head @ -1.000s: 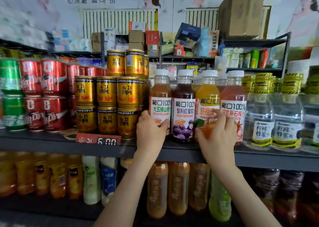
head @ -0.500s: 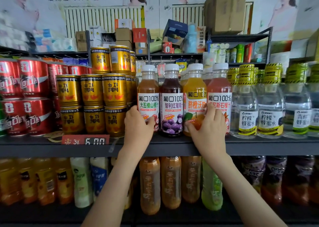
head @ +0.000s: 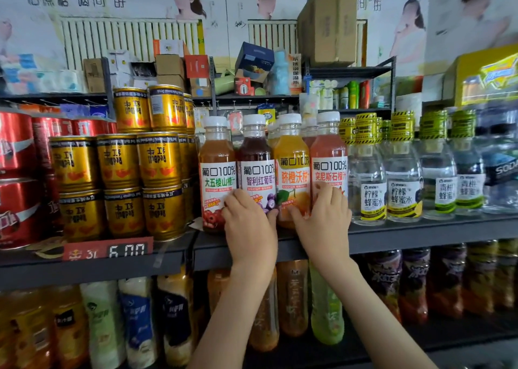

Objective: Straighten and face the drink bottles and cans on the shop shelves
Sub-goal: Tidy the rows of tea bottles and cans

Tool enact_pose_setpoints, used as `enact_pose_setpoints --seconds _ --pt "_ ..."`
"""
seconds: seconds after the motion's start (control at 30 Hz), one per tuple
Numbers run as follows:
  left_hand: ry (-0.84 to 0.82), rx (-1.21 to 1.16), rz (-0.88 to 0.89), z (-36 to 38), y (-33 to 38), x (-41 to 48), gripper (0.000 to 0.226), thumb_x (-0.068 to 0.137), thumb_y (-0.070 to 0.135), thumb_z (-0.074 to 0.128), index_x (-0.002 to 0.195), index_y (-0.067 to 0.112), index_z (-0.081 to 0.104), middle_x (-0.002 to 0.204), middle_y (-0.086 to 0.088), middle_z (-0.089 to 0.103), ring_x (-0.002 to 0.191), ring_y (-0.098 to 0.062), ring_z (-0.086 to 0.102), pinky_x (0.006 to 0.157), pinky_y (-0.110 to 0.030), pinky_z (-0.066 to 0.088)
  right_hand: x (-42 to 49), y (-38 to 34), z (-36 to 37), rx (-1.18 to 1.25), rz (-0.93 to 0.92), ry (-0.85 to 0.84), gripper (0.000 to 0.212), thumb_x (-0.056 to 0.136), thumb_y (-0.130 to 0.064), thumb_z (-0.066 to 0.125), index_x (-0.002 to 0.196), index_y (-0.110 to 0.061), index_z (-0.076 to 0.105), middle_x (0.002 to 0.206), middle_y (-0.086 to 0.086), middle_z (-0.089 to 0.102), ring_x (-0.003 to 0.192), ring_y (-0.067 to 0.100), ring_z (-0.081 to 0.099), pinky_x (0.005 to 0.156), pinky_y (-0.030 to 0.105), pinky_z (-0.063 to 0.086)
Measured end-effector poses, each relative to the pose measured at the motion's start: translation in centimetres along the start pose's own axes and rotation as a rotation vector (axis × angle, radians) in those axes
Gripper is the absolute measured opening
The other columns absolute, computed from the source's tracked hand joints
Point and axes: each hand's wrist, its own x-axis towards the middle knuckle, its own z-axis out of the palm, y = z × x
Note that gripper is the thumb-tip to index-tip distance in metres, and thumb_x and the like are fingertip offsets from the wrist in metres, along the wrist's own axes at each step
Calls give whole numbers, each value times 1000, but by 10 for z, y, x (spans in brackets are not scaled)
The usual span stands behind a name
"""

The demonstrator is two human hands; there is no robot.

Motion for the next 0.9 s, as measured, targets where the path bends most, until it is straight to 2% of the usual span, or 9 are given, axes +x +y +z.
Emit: enact_pose_setpoints --seconds 0.07,0.13,0.27,0.43,0.57,0.63,0.73,0.9 --pt "-6 7 -11 2 3 1 77 87 41 63 140 2 23 140 -16 35 127 -26 39 100 -32 43 1 9 -7 0 5 84 56 76 -28 77 117 2 52 104 17 55 98 37 52 80 43 42" --pt "-13 24 -19 3 4 2 78 87 42 62 140 1 22 139 -17 34 126 -28 40 100 -33 44 2 18 -14 -21 33 96 61 76 -25 77 121 5 49 108 19 54 100 37 51 83 42 40" --pt "-19 51 -15 5 4 1 77 87 42 62 138 -1 24 136 -20 37 122 -31 42 99 -37 45 4 31 -21 -55 71 -53 60 82 -19 71 129 3 41 119 18 50 113 35 45 95 39 35" --pt "-7 76 2 1 5 -1 76 87 43 62 138 1 24 137 -18 37 124 -29 41 100 -34 43 7 28 -21 -91 103 -110 56 89 -22 63 133 0 37 128 15 45 121 31 40 99 34 31" --pt "86 79 102 -3 14 -7 75 74 31 79 129 -3 42 122 -22 48 110 -35 51 88 -40 50 8 28 -21 -82 96 -169 53 94 -22 56 138 -4 33 133 12 44 125 27 39 100 31 33" --pt "142 54 200 0 21 -12 70 67 26 83 121 -3 50 116 -24 52 102 -37 56 81 -42 52 8 31 -23 -68 59 -184 51 94 -20 55 138 -6 34 131 11 45 124 26 41 98 30 34" --pt "172 -3 307 5 36 -20 64 68 23 82 120 -2 54 115 -24 54 100 -39 57 78 -44 53 8 40 -33 -34 -43 -154 42 90 -11 57 130 -4 45 120 12 52 114 29 46 93 34 36" --pt "66 -151 338 17 71 -40 53 76 21 76 121 3 53 114 -18 54 102 -35 55 83 -42 51 12 80 -65 -3 -117 -72 41 85 -3 63 124 -1 51 108 14 55 103 32 50 85 39 42"
